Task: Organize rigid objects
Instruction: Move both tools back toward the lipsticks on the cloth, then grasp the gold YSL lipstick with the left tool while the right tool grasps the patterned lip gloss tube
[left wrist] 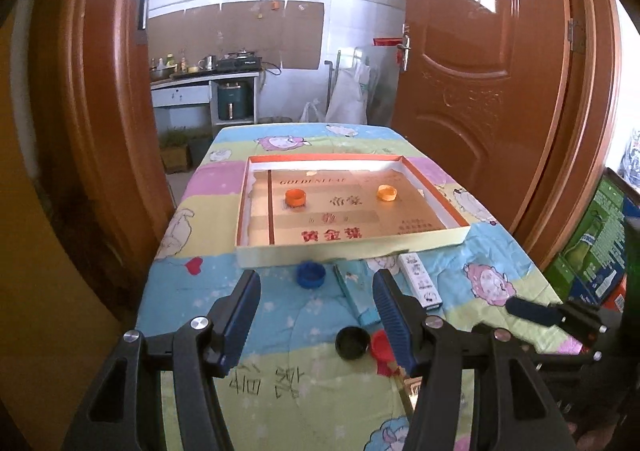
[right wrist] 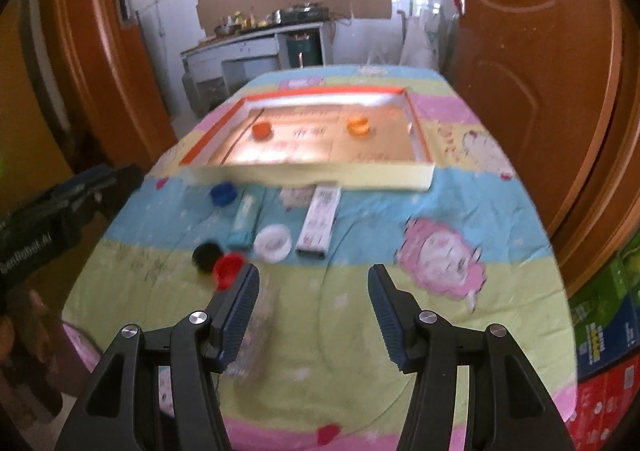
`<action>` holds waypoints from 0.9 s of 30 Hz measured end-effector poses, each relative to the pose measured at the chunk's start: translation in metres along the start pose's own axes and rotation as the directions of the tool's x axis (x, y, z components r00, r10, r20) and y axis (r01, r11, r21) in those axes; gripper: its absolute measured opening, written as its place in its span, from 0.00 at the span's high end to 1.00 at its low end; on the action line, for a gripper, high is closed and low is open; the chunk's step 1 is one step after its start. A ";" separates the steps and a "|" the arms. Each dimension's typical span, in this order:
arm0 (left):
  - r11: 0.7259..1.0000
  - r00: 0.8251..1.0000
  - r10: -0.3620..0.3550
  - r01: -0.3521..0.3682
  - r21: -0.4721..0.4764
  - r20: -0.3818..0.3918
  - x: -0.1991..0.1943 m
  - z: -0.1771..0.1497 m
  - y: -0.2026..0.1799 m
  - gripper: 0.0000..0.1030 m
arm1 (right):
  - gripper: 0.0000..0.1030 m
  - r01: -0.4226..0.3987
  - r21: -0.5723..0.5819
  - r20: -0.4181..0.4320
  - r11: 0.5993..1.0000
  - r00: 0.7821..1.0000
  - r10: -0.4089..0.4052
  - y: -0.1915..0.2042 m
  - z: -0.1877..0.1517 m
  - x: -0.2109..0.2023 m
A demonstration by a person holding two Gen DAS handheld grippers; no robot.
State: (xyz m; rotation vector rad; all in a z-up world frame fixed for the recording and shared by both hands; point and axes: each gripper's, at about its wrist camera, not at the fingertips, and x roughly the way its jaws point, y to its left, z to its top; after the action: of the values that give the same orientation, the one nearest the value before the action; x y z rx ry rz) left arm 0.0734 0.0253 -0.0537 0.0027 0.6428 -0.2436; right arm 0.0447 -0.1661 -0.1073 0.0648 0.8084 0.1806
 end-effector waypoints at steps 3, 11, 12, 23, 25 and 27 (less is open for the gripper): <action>1.000 1.000 -0.006 0.006 -0.008 -0.003 -0.002 -0.005 0.002 0.43 | 0.43 -0.022 -0.002 -0.042 1.000 0.999 0.022 0.009 -0.012 0.008; 1.000 1.000 0.015 -0.015 -0.013 -0.015 -0.001 -0.013 0.006 0.43 | 0.43 0.002 -0.029 -0.093 1.000 0.996 -0.005 0.029 -0.030 0.024; 1.000 1.000 0.017 -0.017 -0.014 -0.017 -0.001 -0.014 0.007 0.43 | 0.43 0.011 -0.034 -0.090 0.999 0.996 -0.014 0.030 -0.030 0.024; 1.000 0.999 0.005 -0.006 -0.028 -0.034 0.006 -0.021 0.015 0.43 | 0.51 0.067 -0.091 -0.126 0.994 0.989 -0.078 0.041 -0.031 0.037; 1.000 0.999 0.002 -0.003 -0.024 -0.041 0.009 -0.023 0.014 0.43 | 0.69 0.052 -0.100 -0.121 0.994 0.991 -0.064 0.043 -0.030 0.038; 1.000 0.999 -0.012 0.011 -0.017 -0.052 0.013 -0.025 0.012 0.43 | 0.80 0.039 -0.114 -0.121 0.993 0.991 -0.053 0.046 -0.029 0.038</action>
State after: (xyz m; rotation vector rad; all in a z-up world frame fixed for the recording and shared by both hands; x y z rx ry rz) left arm 0.0711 0.0364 -0.0822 -0.0106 0.6972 -0.2498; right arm 0.0430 -0.1143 -0.1488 -0.0712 0.9210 0.1870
